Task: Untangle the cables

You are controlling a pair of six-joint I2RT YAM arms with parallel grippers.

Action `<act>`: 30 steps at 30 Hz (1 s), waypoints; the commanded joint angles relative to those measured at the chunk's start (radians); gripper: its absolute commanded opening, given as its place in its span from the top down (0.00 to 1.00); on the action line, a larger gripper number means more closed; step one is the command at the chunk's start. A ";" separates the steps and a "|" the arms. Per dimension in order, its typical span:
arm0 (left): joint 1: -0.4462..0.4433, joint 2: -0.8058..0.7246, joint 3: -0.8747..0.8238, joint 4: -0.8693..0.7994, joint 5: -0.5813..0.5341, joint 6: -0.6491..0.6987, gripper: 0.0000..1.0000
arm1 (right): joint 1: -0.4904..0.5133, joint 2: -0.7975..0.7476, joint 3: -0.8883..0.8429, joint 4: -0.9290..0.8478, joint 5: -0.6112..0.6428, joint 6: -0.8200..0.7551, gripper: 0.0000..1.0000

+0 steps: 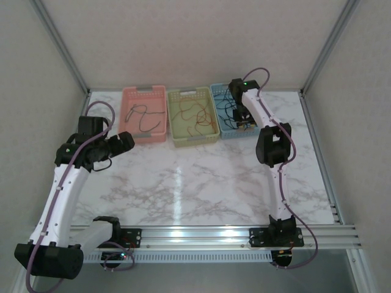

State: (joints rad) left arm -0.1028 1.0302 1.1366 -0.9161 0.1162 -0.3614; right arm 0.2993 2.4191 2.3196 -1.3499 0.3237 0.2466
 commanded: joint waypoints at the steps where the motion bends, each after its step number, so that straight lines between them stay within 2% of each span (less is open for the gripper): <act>1: 0.001 0.004 0.002 -0.003 -0.026 0.026 0.15 | 0.001 0.021 -0.023 0.006 -0.019 -0.011 0.64; 4: 0.001 0.005 -0.001 -0.007 -0.033 0.026 0.15 | 0.001 0.021 -0.037 0.012 -0.023 -0.014 0.66; 8: 0.001 0.003 0.000 -0.007 -0.035 0.026 0.15 | 0.002 0.026 -0.031 0.017 -0.022 -0.015 0.73; 15: 0.001 0.002 0.007 -0.017 -0.046 0.032 0.15 | 0.001 0.030 0.030 0.015 -0.028 -0.008 1.00; 21: 0.000 -0.002 0.008 -0.023 -0.049 0.032 0.15 | 0.000 0.021 0.106 0.051 -0.040 0.014 1.00; 26: 0.001 -0.005 0.006 -0.028 -0.049 0.033 0.15 | -0.012 0.061 0.254 0.065 -0.040 0.050 1.00; 30: 0.001 -0.011 0.002 -0.030 -0.053 0.035 0.15 | -0.026 0.073 0.299 0.079 -0.080 0.069 1.00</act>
State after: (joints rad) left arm -0.1028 1.0302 1.1366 -0.9188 0.0803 -0.3428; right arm 0.2886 2.4538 2.5828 -1.2678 0.2749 0.2821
